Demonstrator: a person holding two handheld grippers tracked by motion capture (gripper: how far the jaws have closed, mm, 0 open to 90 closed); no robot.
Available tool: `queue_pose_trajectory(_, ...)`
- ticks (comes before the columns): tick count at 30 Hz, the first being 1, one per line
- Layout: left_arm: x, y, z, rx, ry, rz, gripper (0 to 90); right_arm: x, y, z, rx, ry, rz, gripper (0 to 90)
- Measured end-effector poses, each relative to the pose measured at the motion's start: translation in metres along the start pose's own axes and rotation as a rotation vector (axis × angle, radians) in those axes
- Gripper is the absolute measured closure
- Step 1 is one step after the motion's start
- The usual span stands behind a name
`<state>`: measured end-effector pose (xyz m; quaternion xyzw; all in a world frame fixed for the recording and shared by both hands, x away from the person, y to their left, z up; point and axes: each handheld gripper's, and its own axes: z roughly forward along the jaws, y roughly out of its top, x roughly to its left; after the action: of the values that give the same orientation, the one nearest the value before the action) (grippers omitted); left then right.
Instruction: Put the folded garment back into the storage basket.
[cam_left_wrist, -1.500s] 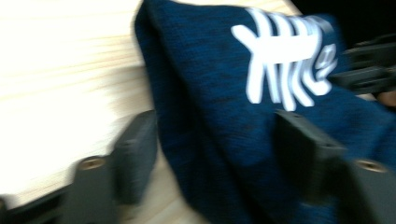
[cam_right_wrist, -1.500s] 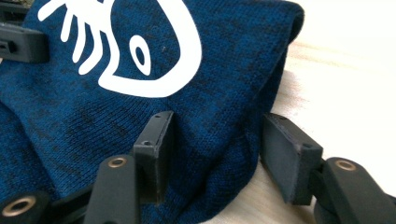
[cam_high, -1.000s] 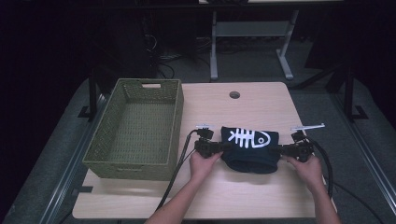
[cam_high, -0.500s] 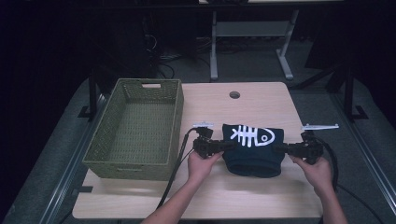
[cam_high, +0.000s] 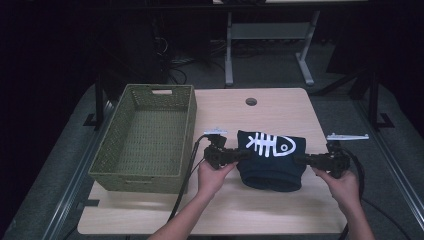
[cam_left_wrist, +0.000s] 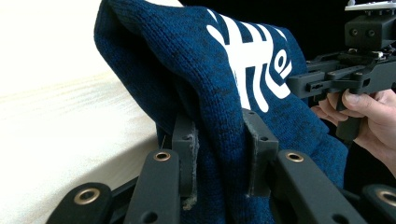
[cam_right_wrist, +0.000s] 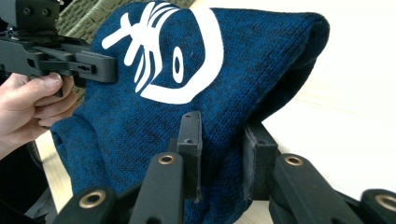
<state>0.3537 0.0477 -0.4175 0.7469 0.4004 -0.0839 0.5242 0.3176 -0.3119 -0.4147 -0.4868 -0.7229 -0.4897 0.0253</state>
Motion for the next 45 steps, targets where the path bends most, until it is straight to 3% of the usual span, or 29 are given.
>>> queue_pose_trajectory(23,-0.007,0.022,-0.04,-0.037,-0.024,0.018,70.7,0.029,0.025,-0.005,-0.048,0.084,-0.01,72.8)
queue_pose_trajectory(45,-0.001,0.036,-0.074,-0.054,-0.031,0.019,70.8,0.057,0.046,0.003,-0.051,0.132,-0.033,72.8)
